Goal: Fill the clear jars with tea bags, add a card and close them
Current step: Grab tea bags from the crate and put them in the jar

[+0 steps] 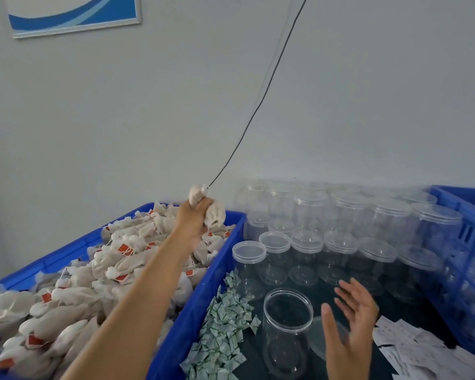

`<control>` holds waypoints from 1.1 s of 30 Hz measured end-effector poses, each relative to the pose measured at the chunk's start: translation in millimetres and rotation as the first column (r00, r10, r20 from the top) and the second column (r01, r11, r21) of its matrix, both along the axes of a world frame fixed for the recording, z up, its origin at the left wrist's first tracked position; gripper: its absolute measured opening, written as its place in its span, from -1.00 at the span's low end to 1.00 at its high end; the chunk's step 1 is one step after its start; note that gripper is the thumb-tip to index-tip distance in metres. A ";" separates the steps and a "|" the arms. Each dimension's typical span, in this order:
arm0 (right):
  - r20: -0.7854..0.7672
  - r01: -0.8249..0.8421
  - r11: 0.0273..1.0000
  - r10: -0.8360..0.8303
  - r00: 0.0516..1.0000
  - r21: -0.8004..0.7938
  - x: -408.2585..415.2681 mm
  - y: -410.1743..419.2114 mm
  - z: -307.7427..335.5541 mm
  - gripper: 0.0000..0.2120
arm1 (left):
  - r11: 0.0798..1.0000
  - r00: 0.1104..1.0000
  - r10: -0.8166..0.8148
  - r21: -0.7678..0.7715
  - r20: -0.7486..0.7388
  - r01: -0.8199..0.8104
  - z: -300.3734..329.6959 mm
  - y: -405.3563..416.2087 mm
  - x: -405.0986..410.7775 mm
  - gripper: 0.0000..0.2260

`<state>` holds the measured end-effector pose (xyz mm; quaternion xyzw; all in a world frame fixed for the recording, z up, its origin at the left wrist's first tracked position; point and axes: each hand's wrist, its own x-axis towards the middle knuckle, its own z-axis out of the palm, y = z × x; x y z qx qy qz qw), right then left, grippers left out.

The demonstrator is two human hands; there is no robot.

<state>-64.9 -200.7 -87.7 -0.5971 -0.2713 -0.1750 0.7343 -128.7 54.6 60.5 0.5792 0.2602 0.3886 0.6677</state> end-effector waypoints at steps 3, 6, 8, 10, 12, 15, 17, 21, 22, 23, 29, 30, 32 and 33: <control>0.155 -0.025 0.977 0.059 0.986 -0.213 1.8 4.2 37.3 -0.33 | 0.988 0.991 -0.133 -0.081 0.018 0.134 -12.2 -51.0 16.1 -0.83; 0.325 -0.033 0.890 0.200 0.924 -0.454 3.5 14.6 59.1 -0.33 | 0.959 0.973 -0.218 -0.200 -0.079 0.198 -32.3 -94.3 30.9 -0.83; 0.398 -0.009 0.852 0.254 0.882 -0.524 3.7 18.8 65.1 -0.41 | 0.922 0.950 -0.295 -0.292 -0.102 0.254 -47.2 -114.4 36.7 -0.84; 0.401 -0.003 0.852 0.250 0.882 -0.523 6.1 18.0 67.2 -0.60 | 0.865 0.933 -0.355 -0.399 -0.055 0.305 -59.5 -125.7 36.3 -0.83; 0.320 -0.070 0.855 0.267 0.909 -0.514 10.3 13.6 67.5 -0.73 | 0.827 0.927 -0.373 -0.467 -0.038 0.313 -67.7 -129.7 32.6 -0.80; 0.219 -0.113 0.850 0.257 0.941 -0.514 16.1 7.9 68.8 -0.81 | 0.840 0.894 -0.426 -0.429 -0.140 0.333 -67.6 -131.8 24.0 -0.78; 0.161 -0.109 0.847 0.223 0.961 -0.521 20.5 6.6 73.2 -0.83 | 0.848 0.867 -0.466 -0.367 -0.175 0.381 -62.0 -130.7 19.5 -0.75; 0.069 -0.119 0.828 0.186 0.980 -0.548 27.4 7.8 84.6 -0.87 | 0.871 0.836 -0.486 -0.213 -0.254 0.442 -58.0 -124.8 11.3 -0.73; 0.065 -0.104 0.818 0.170 0.983 -0.566 29.0 8.5 86.9 -0.89 | 0.883 0.848 -0.467 -0.169 -0.251 0.437 -59.4 -123.5 10.7 -0.76; 0.066 -0.086 0.806 0.153 0.986 -0.585 30.8 9.0 88.6 -0.89 | 0.897 0.865 -0.441 -0.128 -0.241 0.422 -61.0 -122.7 10.3 -0.80; -0.014 -0.088 0.727 0.107 0.994 -0.681 31.8 15.8 86.9 -0.86 | 0.939 0.926 -0.331 0.037 -0.179 0.343 -70.0 -125.7 11.8 -0.91; -0.027 -0.097 0.720 0.108 0.994 -0.687 30.8 17.6 85.1 -0.87 | 0.939 0.929 -0.311 0.085 -0.198 0.333 -71.3 -126.7 12.8 -0.92; -0.049 -0.116 0.717 0.114 0.992 -0.687 30.0 20.3 80.8 -0.85 | 0.934 0.932 -0.247 0.190 -0.263 0.302 -74.3 -127.7 14.4 -0.83; -0.059 -0.125 0.712 0.117 0.991 -0.691 29.8 21.1 78.6 -0.83 | 0.928 0.929 -0.205 0.239 -0.309 0.285 -75.6 -127.7 14.2 -0.76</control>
